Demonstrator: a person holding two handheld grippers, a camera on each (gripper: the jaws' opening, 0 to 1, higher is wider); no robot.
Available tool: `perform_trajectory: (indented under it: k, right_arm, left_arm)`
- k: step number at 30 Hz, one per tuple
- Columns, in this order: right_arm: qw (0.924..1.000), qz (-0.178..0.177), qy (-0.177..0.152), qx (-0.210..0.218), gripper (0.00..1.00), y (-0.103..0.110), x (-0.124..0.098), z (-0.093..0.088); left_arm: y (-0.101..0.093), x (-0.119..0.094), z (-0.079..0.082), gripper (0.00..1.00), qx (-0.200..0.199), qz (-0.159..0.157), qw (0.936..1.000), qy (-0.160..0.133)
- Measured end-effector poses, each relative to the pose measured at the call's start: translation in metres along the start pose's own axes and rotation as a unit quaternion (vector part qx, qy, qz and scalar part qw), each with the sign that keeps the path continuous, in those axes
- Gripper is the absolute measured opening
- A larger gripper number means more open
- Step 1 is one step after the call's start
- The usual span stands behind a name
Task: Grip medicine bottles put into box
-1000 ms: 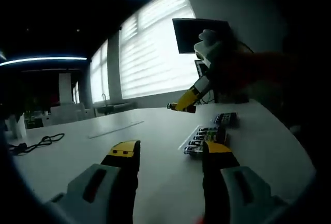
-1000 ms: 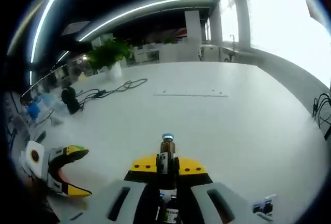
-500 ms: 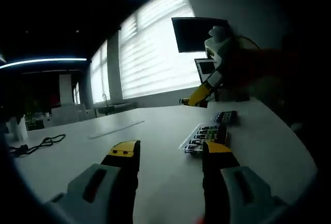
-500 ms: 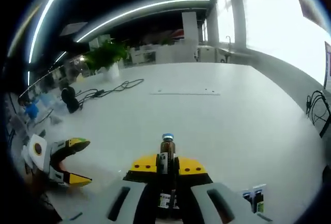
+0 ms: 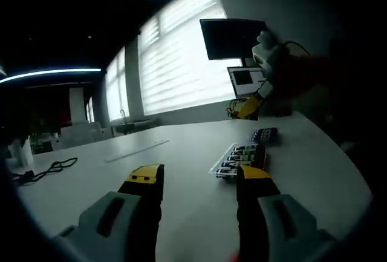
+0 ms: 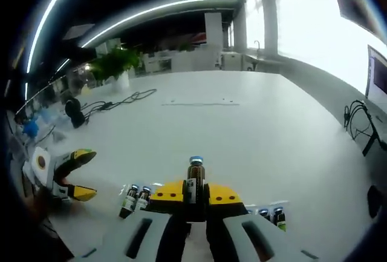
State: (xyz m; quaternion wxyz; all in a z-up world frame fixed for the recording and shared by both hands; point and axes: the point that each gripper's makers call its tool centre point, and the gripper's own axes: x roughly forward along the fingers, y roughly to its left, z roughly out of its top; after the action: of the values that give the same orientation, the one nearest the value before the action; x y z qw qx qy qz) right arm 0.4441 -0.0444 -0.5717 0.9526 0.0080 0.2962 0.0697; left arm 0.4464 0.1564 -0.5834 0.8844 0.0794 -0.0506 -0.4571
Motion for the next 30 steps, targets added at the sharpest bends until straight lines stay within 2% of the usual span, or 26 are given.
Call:
perform_trajectory:
  k: [7,15,23,30]
  right_arm:
    - [0.9994,-0.017,0.028,0.011,0.07,-0.017,-0.004,-0.027]
    - [0.998,-0.017,0.06,0.011,0.07,-0.016,-0.002,-0.059]
    - [0.997,-0.018,0.07,0.027,0.07,-0.014,0.003,-0.068]
    - [0.9969,-0.017,0.069,0.033,0.08,-0.016,0.005,-0.069]
  left_arm:
    - [0.001,0.0,-0.001,0.41,0.001,0.002,1.0,0.003]
    - [-0.001,0.001,-0.002,0.41,0.006,0.0,1.0,0.006]
    - [-0.001,0.001,-0.002,0.41,0.007,0.0,1.0,0.004]
    - [-0.002,0.001,-0.003,0.41,0.007,-0.004,1.0,0.005]
